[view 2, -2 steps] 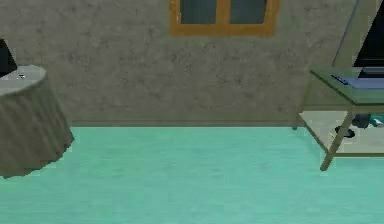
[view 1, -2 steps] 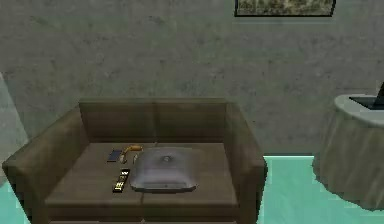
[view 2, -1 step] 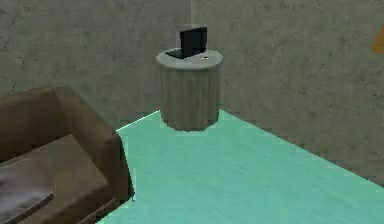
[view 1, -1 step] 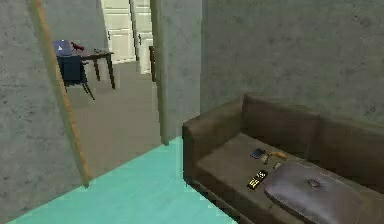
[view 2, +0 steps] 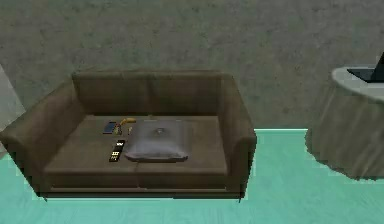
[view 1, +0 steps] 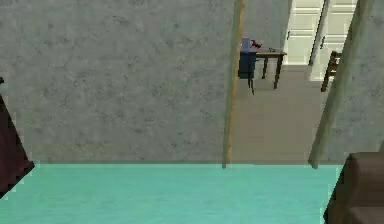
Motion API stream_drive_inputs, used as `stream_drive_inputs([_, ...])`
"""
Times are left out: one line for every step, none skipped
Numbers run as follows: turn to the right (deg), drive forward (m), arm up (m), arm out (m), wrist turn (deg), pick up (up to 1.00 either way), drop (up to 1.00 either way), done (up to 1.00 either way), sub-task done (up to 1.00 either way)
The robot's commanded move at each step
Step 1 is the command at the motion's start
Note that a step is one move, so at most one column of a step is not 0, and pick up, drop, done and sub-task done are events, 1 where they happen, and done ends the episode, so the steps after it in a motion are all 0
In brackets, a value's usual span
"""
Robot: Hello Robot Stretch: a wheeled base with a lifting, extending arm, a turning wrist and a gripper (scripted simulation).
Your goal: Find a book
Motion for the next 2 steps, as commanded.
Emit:
stream_drive_inputs([-45.0, 0.0, 0.0, 0.0, 0.0, 0.0, 0.0, 0.0, 0.0])
stream_drive_inputs([-33.0, 0.0, 0.0, 0.0, 0.0, 0.0, 0.0, 0.0, 0.0])
